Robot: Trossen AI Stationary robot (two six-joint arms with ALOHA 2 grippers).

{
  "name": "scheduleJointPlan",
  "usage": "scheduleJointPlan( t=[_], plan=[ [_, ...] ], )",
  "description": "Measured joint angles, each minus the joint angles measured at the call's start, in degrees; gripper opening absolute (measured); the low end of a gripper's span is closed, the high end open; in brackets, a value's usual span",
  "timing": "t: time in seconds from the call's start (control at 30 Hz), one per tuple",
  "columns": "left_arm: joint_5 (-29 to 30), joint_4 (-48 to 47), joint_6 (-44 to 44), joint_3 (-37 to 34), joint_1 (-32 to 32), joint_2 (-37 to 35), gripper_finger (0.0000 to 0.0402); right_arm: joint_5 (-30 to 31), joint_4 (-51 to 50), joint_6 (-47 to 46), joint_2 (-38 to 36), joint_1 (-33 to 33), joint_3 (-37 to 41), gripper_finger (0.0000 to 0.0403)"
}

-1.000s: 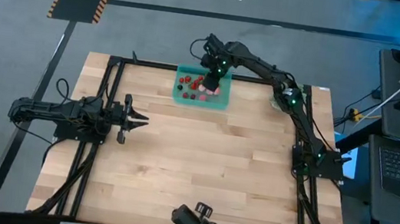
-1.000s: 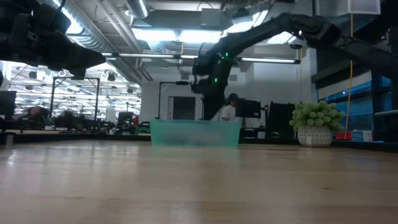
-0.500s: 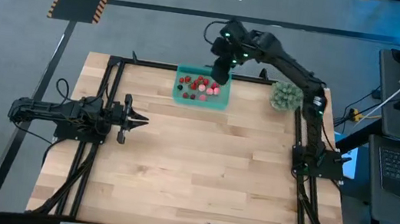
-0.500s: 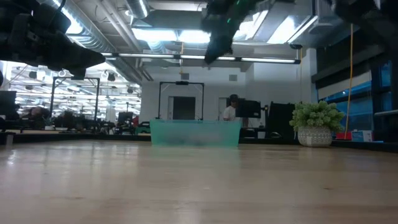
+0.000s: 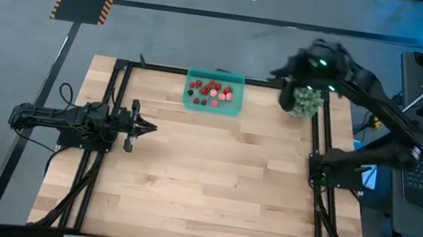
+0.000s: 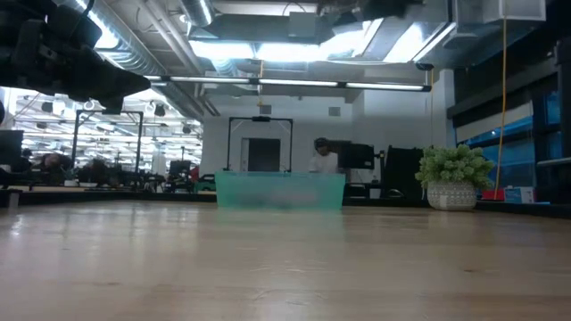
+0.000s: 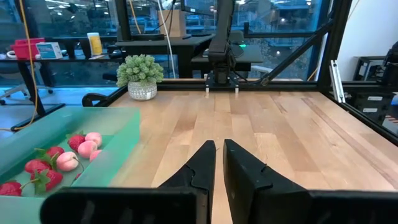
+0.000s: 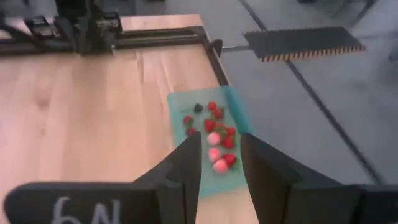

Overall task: Pick and placing Produce into tupperware
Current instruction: Return to Home Position

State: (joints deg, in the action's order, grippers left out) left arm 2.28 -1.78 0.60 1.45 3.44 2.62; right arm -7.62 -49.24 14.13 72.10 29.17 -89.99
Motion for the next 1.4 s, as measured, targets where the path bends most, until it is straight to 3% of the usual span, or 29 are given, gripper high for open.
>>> scheduleJointPlan(
  t=[0.23, 0.4, 0.5, 0.57, 0.63, 0.8, 0.93, 1.17, 1.4],
  plan=[
    [-0.01, 0.0, 0.0, 0.0, 0.01, 0.01, 0.0015, 0.0, -0.53, -23.23, -15.89, -0.03, 14.05, 0.0114],
    [-0.01, 0.0, 0.0, 0.0, 0.0, -0.01, 0.0008, -0.02, -3.67, -18.6, -22.45, 0.02, 17.71, 0.0114],
    [-0.01, 0.0, 0.0, 0.0, 0.0, 0.01, 0.0005, -0.02, -3.58, -26.36, -25.1, -0.23, 19.35, 0.0114],
    [-0.01, 0.0, 0.0, 0.0, 0.0, 0.0, 0.0002, -0.02, -2.37, -26.18, -26.45, -0.46, 20.44, 0.0114],
    [-0.01, 0.0, 0.0, 0.0, 0.0, 0.0, 0.0001, -1.06, 0.48, -23.66, -28.44, -0.91, 22.31, 0.0114],
    [-0.01, 0.0, 0.0, 0.0, 0.02, 0.01, 0.0007, -13.07, 13.51, -19.11, -36.53, -2.71, 30.74, 0.0114],
    [-0.01, 0.0, 0.0, 0.0, 0.02, 0.0, 0.0017, -16.96, 23.58, -21.04, -45.26, -4.3, 40.4, 0.0114],
    [0.0, 0.0, 0.0, 0.0, 0.0, -0.01, 0.0032, -19.5, 42.24, -27.42, -58.7, -8.63, 60.74, 0.0114],
    [-0.01, 0.0, 0.0, 0.0, 0.02, -0.01, 0.0045, -20.06, 51.54, -28.85, -68.54, -11.16, 76.26, 0.0114]
  ],
)
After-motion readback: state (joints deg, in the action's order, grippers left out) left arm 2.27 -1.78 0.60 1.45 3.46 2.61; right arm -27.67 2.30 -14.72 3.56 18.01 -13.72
